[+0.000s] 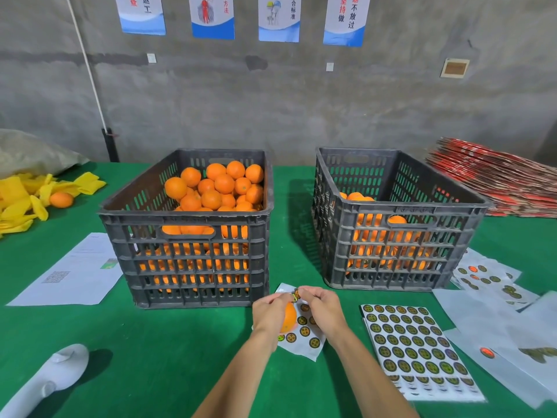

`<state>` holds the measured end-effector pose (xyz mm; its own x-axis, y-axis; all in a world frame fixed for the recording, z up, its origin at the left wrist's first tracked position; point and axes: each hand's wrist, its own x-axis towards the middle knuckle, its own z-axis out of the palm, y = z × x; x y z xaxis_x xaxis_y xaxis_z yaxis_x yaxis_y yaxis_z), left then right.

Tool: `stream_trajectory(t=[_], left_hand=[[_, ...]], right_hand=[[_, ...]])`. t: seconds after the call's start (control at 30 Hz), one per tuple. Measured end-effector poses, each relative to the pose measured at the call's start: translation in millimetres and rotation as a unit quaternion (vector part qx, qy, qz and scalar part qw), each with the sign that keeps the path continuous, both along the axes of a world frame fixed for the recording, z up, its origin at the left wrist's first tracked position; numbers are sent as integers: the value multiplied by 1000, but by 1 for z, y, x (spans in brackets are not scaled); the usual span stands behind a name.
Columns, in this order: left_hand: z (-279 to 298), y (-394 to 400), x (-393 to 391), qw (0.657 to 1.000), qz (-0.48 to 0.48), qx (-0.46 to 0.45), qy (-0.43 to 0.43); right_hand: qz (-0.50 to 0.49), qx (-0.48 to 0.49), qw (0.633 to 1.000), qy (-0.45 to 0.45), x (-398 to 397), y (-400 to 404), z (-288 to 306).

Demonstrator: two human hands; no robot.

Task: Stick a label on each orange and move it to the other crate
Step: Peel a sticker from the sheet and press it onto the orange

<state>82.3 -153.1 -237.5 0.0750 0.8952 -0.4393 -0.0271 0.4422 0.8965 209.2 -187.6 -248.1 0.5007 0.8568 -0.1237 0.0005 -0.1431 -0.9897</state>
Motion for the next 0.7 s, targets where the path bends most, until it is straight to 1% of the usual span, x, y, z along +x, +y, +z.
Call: stream_trajectory(t=[0.1, 0.13, 0.27, 0.4, 0.5, 0.7], left_hand=[[-1, -1, 1, 1000, 4, -4, 2], [-1, 0, 0, 1000, 4, -12, 1], [-1, 5, -5, 998, -2, -63, -28], [4, 6, -11, 994, -14, -93, -57], [4, 7, -12, 993, -16, -100, -68], [1, 6, -11, 994, -11, -83, -63]], right_hand=[[3, 10, 1000, 6, -2, -2, -2], [2, 19, 1000, -6, -3, -2, -2], [-2, 82, 988, -134, -8, -6, -13], [1, 140, 972, -187, -14, -10, -17], [6, 154, 967, -204, -16, -11, -16], [1, 122, 978, -171, -17, -13, -16]])
